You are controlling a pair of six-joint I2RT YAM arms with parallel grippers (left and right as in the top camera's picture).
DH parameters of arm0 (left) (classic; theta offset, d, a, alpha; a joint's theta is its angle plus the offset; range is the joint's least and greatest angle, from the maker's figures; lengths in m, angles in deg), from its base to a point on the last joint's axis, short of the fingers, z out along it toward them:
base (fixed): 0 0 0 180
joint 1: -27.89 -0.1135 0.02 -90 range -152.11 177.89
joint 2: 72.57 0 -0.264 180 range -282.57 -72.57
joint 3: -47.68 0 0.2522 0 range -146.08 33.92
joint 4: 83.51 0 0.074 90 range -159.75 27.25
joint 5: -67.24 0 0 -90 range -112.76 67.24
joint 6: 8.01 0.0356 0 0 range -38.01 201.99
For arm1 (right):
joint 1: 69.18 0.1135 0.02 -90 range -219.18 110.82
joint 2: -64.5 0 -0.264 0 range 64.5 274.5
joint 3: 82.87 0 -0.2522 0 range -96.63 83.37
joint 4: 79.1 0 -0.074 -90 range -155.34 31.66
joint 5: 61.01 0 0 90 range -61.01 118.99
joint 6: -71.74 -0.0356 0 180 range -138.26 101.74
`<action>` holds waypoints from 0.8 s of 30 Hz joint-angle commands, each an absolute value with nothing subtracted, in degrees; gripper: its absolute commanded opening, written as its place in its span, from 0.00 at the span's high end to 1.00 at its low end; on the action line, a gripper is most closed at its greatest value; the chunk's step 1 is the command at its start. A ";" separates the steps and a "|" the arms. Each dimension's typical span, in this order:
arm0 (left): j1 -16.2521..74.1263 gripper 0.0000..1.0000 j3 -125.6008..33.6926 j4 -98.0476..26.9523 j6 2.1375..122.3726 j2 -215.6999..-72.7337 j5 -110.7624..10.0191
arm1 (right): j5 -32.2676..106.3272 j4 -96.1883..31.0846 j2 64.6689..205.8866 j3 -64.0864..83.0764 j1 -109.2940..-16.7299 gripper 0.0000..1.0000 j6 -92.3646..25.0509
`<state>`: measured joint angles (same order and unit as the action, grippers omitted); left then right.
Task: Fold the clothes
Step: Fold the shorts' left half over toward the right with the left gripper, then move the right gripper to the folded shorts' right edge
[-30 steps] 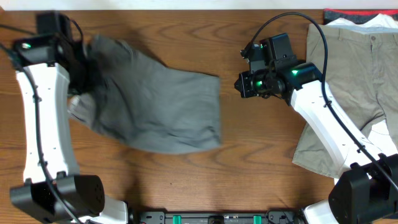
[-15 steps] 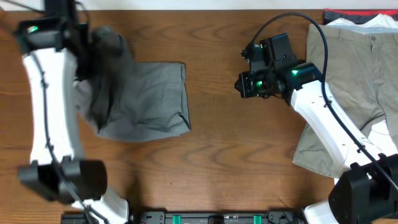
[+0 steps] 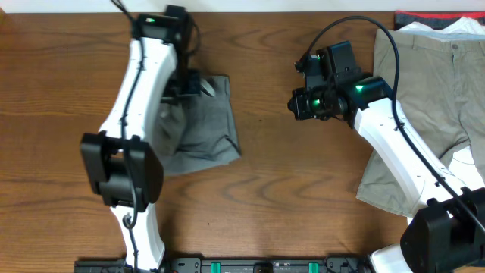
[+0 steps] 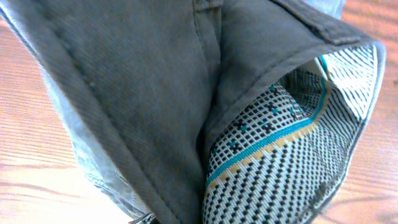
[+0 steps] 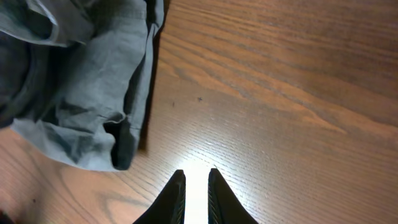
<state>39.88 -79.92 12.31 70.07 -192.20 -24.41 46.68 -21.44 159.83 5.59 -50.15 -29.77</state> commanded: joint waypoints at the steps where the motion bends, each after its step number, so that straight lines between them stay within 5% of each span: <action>1: 42.22 0.94 -80.31 12.85 66.70 -193.76 -26.66 | 45.22 -20.83 159.66 5.22 -50.41 0.87 -28.87; 13: 41.67 0.94 -80.27 14.10 65.78 -193.97 -26.61 | 51.95 -21.02 162.59 5.53 -48.03 0.91 -24.02; 24: 32.88 0.94 -80.29 15.61 64.25 -181.76 -21.91 | 78.39 -34.84 172.40 5.53 -39.70 0.90 -18.27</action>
<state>36.12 -79.88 14.58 65.48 -188.44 -24.58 69.54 -32.43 171.00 5.68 -42.13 -19.67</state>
